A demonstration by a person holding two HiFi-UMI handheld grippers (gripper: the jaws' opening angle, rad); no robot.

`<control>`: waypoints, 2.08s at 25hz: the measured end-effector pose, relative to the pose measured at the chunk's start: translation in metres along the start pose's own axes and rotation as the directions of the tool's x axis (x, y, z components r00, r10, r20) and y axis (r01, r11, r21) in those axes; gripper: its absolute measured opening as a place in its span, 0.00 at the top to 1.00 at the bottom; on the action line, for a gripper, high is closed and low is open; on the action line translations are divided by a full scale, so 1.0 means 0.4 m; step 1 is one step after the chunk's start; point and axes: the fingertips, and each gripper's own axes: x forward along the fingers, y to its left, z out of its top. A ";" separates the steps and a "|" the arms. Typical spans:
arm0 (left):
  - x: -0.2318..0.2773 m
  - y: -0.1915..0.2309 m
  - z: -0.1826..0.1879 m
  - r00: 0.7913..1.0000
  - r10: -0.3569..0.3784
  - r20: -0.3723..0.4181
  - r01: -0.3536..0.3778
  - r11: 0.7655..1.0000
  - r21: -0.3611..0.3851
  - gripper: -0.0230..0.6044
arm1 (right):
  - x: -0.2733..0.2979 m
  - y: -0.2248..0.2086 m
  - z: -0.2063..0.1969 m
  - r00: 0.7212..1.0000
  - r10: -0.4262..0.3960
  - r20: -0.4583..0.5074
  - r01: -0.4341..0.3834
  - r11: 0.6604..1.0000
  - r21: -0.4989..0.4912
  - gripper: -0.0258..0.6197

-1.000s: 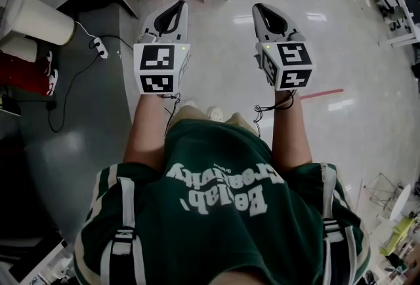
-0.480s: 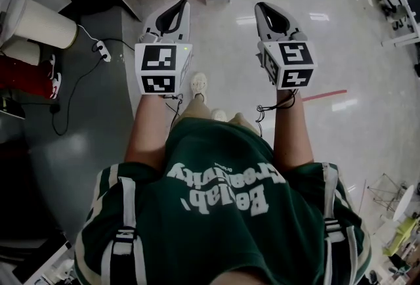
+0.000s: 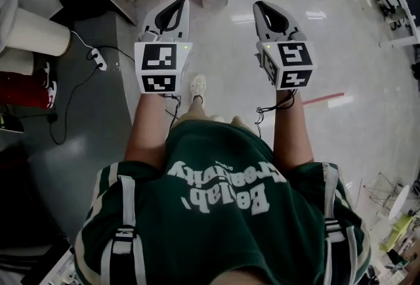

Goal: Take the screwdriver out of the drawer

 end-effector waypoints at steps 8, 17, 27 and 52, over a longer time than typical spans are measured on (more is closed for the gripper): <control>0.184 0.104 0.035 0.998 -0.052 0.019 0.051 0.998 0.029 0.94 | 0.173 -0.080 0.062 0.999 -0.044 0.010 0.044 0.999 0.001 0.91; 0.333 0.216 0.047 0.992 -0.118 0.037 0.116 0.992 0.052 0.94 | 0.336 -0.113 0.097 0.994 -0.104 0.011 0.104 0.995 0.002 0.91; 0.439 0.257 0.026 0.979 -0.197 0.054 0.195 0.980 0.048 0.94 | 0.415 -0.146 0.088 0.985 -0.172 -0.007 0.172 0.985 0.011 0.91; 0.763 0.198 0.078 0.998 -0.061 0.011 0.061 0.998 0.016 0.94 | 0.628 -0.468 0.111 0.999 -0.040 0.031 0.041 0.999 -0.007 0.91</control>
